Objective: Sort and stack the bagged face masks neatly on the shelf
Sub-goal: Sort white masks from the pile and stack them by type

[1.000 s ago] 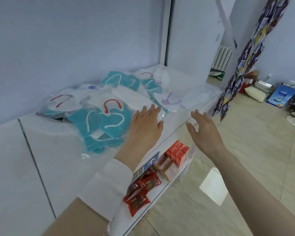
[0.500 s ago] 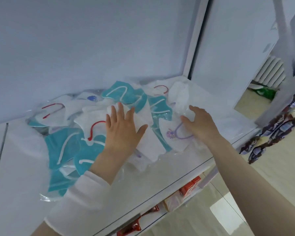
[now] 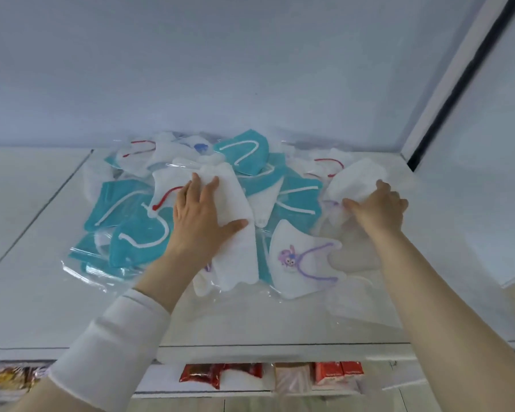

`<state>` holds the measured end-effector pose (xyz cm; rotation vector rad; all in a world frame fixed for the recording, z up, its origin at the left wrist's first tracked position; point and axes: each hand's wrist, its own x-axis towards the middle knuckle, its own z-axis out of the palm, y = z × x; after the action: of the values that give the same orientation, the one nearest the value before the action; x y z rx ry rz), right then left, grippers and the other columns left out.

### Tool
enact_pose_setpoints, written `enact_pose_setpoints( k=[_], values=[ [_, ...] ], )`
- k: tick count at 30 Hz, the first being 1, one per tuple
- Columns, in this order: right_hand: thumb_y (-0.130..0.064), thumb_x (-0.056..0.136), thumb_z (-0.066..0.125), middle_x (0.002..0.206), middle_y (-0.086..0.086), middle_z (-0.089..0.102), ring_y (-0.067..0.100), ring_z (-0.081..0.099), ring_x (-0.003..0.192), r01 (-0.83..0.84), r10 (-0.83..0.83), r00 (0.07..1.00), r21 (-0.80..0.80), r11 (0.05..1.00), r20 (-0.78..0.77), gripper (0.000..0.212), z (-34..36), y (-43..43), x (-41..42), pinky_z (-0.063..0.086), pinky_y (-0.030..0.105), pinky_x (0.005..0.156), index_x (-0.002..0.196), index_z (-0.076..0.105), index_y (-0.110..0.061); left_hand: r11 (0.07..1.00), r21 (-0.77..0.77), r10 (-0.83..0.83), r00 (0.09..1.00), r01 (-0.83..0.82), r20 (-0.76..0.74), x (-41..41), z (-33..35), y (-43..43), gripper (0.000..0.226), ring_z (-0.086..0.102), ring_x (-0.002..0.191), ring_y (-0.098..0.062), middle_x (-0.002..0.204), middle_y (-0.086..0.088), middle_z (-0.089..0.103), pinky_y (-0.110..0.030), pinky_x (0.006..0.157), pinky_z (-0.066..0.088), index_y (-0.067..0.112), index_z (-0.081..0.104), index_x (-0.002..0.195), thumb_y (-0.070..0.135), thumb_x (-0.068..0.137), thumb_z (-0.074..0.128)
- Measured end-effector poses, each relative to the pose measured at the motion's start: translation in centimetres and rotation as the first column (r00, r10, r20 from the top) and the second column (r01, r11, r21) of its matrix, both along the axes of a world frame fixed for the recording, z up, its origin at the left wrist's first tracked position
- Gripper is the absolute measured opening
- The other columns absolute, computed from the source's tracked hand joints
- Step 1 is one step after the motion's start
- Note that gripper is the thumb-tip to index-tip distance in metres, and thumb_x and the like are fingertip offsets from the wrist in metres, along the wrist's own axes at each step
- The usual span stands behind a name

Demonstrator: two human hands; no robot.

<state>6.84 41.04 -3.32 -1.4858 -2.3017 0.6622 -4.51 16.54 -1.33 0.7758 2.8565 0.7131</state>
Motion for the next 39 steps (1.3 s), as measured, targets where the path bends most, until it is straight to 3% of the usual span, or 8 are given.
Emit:
enact_pose_setpoints(
  k=[7,10,13,17,21,30,35,39],
  values=[
    [-0.009,0.083,0.066,0.121,0.014,0.059,0.031,0.052,0.116,0.048,-0.148,0.926,-0.281,0.959,-0.347,0.058,0.7,1.5,0.7,0.040,0.033,0.096,0.134,0.039,-0.001,0.915,0.387,0.123,0.992,-0.113,0.000,0.5,1.2,0.4,0.077,0.014,0.144,-0.021,0.160,0.001,-0.006,-0.035,0.113,0.021,0.031,0.028,0.144,0.023,0.082,0.072],
    [-0.002,0.083,0.060,0.078,0.013,0.056,0.025,0.057,0.075,-0.034,-0.213,0.835,-0.434,0.900,-0.507,0.014,1.7,1.7,1.4,0.051,0.025,0.074,0.095,0.059,-0.008,0.845,0.509,0.161,0.986,-0.165,0.052,-0.5,1.4,0.0,0.069,0.038,0.134,-0.021,0.157,-0.002,0.017,-0.032,0.106,0.033,0.035,0.035,0.140,0.020,0.083,0.071],
    [-0.003,0.089,0.053,0.070,0.003,0.051,0.013,0.048,0.061,-0.093,-0.293,0.734,-0.519,0.850,-0.612,0.019,3.7,1.3,2.4,0.050,0.021,0.063,0.072,0.055,-0.012,0.712,0.674,0.130,0.981,-0.195,0.146,-1.0,2.1,-0.2,0.062,0.051,0.120,-0.020,0.143,0.000,0.044,-0.033,0.101,0.043,0.030,0.043,0.136,0.010,0.083,0.070],
    [-0.010,0.088,0.047,0.061,-0.001,0.039,0.013,0.034,0.052,-0.089,-0.224,0.683,-0.382,0.920,-0.696,0.031,6.6,1.0,3.2,0.033,0.020,0.053,0.058,0.044,-0.021,0.514,0.820,-0.014,0.953,-0.253,0.303,-1.3,4.0,0.1,0.062,0.059,0.101,-0.021,0.119,0.002,0.058,-0.043,0.091,0.051,0.035,0.041,0.135,0.009,0.085,0.067],
    [-0.021,0.090,0.050,0.072,-0.009,0.050,0.008,0.044,0.062,-0.082,-0.131,0.639,-0.237,0.968,-0.758,0.019,8.8,0.4,3.9,0.038,0.021,0.068,0.073,0.055,-0.026,0.366,0.905,-0.179,0.938,-0.217,0.298,-0.3,5.6,1.3,0.065,0.061,0.094,-0.009,0.104,0.018,0.059,-0.029,0.078,0.054,0.041,0.036,0.136,0.007,0.088,0.063],
    [-0.023,0.091,0.054,0.101,0.000,0.066,0.020,0.060,0.092,-0.239,0.002,0.650,-0.201,0.950,-0.760,0.014,10.4,-3.4,5.6,0.048,0.039,0.088,0.084,0.065,-0.028,0.336,0.933,-0.400,0.876,-0.132,0.268,3.4,5.0,5.6,0.061,0.063,0.093,-0.006,0.106,0.020,0.058,-0.025,0.080,0.056,0.043,0.035,0.133,0.007,0.090,0.058],
    [-0.022,0.091,0.055,0.070,-0.016,0.058,0.001,0.053,0.067,-0.183,0.145,0.687,0.023,0.983,-0.712,0.010,10.5,-6.1,5.7,0.043,0.023,0.071,0.090,0.064,-0.021,0.332,0.940,-0.454,0.860,-0.081,0.234,4.9,4.3,6.8,0.062,0.060,0.111,-0.019,0.129,0.000,0.055,-0.036,0.091,0.053,0.050,0.036,0.128,0.006,0.090,0.058],
    [-0.035,0.097,0.042,0.088,-0.015,0.068,-0.001,0.064,0.087,-0.398,0.275,0.659,-0.014,0.917,-0.700,0.025,9.5,-9.3,4.7,0.050,0.018,0.062,0.093,0.065,-0.029,0.289,0.957,-0.523,0.832,-0.032,0.186,6.5,4.4,7.5,0.047,0.054,0.121,-0.010,0.136,0.010,0.050,-0.036,0.102,0.046,0.056,0.038,0.126,0.029,0.092,0.055]
  ],
)
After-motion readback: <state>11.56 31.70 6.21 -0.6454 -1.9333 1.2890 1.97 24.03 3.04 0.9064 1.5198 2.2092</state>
